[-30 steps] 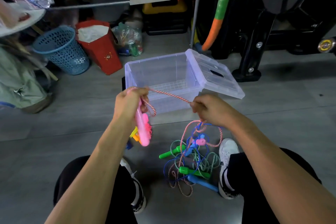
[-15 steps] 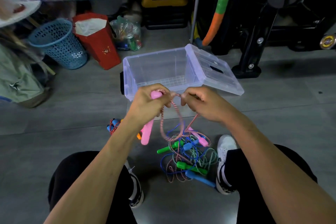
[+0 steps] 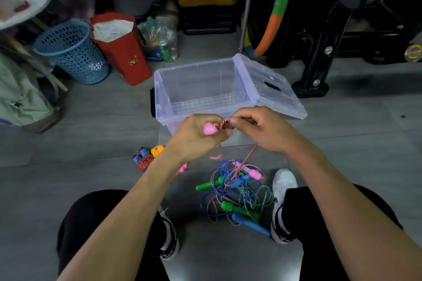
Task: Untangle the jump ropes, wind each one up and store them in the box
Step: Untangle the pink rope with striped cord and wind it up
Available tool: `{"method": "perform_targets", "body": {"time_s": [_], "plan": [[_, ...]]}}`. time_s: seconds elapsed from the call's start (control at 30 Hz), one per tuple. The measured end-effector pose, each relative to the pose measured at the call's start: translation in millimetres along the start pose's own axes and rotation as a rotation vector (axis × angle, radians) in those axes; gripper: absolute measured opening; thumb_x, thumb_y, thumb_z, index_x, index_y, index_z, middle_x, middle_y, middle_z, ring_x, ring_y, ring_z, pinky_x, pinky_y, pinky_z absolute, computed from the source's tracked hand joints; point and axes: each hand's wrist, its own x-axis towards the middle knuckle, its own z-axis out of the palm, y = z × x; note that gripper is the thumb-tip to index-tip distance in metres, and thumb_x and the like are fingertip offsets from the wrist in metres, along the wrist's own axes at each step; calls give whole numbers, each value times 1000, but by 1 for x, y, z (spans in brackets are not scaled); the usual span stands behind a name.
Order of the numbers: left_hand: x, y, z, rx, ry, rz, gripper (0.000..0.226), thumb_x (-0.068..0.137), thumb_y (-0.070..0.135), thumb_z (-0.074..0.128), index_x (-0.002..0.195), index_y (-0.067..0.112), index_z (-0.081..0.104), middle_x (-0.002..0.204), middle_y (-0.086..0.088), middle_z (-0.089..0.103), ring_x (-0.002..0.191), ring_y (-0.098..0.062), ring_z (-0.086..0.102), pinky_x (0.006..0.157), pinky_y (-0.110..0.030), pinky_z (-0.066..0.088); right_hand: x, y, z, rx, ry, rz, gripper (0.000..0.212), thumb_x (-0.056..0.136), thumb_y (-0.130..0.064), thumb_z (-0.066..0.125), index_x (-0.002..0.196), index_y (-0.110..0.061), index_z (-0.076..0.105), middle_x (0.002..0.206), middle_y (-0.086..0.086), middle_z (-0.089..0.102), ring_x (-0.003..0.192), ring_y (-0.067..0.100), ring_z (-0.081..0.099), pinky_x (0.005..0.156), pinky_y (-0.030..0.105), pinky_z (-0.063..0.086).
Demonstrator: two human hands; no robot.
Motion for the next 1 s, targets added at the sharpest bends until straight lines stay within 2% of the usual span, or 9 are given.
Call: {"method": "perform_targets", "body": {"time_s": [0.1, 0.2, 0.3, 0.4, 0.5, 0.57, 0.67, 0.87, 1.0], "plan": [[0, 9, -3, -234, 76, -86, 21, 88, 25, 69, 72, 12, 68, 72, -4, 73, 45, -9, 49, 51, -24, 41, 2, -2, 0, 59, 21, 48, 25, 98, -29, 56, 81, -16, 68, 52, -12, 50, 49, 4, 40, 50, 18, 30], [6, 9, -11, -479, 347, -134, 26, 89, 19, 66, 65, 11, 63, 60, -6, 65, 42, -16, 41, 43, -23, 36, 2, 1, -3, 122, 6, 163, 25, 96, -28, 59, 77, -13, 66, 47, -18, 50, 46, 1, 44, 51, 15, 34], [14, -3, -24, -584, 568, -240, 21, 88, 15, 64, 68, 8, 64, 58, -2, 65, 43, -16, 43, 42, -21, 36, 2, 9, -11, 101, 54, 225, 21, 93, -29, 60, 77, -18, 68, 52, -11, 52, 53, 10, 45, 57, 27, 38], [14, -15, -25, -89, 443, -267, 9, 82, 18, 68, 86, 11, 73, 73, 3, 69, 65, -21, 59, 59, -23, 44, 0, 13, -16, 70, 127, 155, 17, 93, -29, 59, 81, -22, 70, 65, 0, 63, 61, 26, 51, 60, 37, 46], [6, -11, -11, 259, 252, -152, 44, 82, 27, 72, 125, 29, 63, 109, 6, 66, 102, -12, 60, 86, -13, 38, -2, 8, -13, 37, 59, 80, 17, 95, -25, 59, 85, -18, 71, 64, 2, 61, 57, 18, 48, 57, 35, 42], [3, -3, -3, 177, 130, -31, 40, 82, 30, 73, 122, 34, 64, 105, 11, 67, 96, -4, 59, 88, -11, 39, -2, 4, -7, 37, -2, 48, 19, 96, -23, 58, 85, -14, 70, 55, -9, 50, 52, 5, 40, 52, 26, 35], [0, 5, 2, -20, 81, 39, 9, 86, 27, 73, 83, 18, 72, 79, 2, 73, 70, -11, 63, 71, -26, 50, 1, 1, 0, 45, 4, 25, 20, 96, -22, 58, 83, -11, 68, 55, -7, 47, 52, 6, 40, 54, 27, 34], [6, 7, -23, -636, 532, -199, 20, 87, 13, 68, 67, 11, 66, 69, -6, 70, 45, -17, 44, 44, -23, 39, 1, 9, -11, 90, 8, 212, 20, 93, -27, 61, 80, -14, 69, 58, -6, 60, 55, 9, 54, 62, 38, 50], [10, -9, -27, -100, 405, -308, 13, 81, 10, 67, 89, 17, 75, 93, 4, 73, 66, -13, 59, 65, -21, 46, -4, 11, -18, 24, 91, 126, 18, 95, -24, 58, 84, -21, 72, 63, -18, 64, 55, 1, 49, 60, 27, 43]]}}
